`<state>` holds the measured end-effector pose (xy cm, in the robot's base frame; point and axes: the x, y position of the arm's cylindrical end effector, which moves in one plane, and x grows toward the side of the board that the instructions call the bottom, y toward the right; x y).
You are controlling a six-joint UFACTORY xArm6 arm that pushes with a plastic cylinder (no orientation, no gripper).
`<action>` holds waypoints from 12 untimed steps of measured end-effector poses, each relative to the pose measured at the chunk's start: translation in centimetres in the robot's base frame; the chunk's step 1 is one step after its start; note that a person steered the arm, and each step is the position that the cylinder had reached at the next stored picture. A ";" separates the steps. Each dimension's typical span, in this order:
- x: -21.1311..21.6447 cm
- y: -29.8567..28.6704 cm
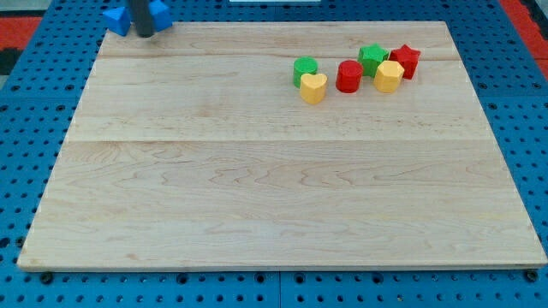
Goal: Slide the green star to the top center of the board
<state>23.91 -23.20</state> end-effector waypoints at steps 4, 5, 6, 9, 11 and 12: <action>18.8 39.9; 13.4 43.1; 8.5 41.9; 0.4 32.1; -1.2 32.0; -4.7 30.9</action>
<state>19.23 7.65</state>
